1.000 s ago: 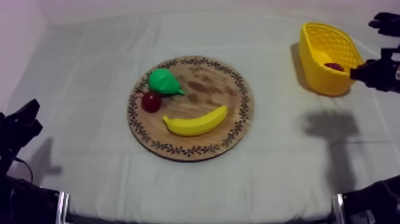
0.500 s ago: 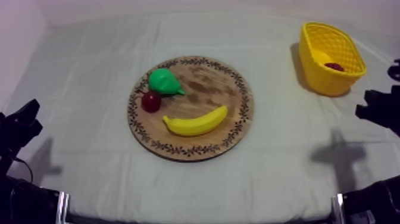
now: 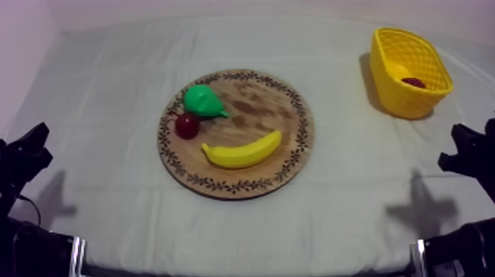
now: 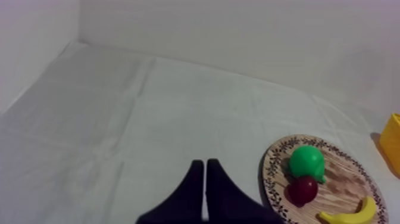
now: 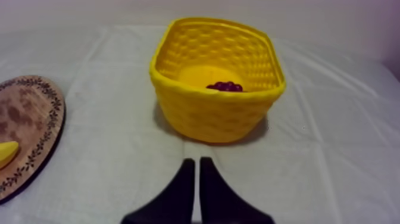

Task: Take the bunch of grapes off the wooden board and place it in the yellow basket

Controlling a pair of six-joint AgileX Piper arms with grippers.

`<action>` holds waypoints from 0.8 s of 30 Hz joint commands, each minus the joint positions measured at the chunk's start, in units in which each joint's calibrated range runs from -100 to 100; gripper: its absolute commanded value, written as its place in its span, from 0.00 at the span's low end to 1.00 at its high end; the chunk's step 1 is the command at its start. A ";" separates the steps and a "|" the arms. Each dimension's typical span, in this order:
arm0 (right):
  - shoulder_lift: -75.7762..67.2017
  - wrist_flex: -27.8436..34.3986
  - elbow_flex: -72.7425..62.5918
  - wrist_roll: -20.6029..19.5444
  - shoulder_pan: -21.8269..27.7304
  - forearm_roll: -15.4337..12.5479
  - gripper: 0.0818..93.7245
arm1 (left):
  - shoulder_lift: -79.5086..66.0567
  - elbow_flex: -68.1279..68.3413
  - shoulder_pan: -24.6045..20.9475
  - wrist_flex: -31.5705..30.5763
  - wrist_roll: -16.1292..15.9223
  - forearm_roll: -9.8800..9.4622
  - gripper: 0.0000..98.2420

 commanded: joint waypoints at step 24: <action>-7.92 9.43 0.12 8.58 0.70 -5.89 0.01 | 0.00 -0.02 0.00 -0.01 0.00 -0.02 0.00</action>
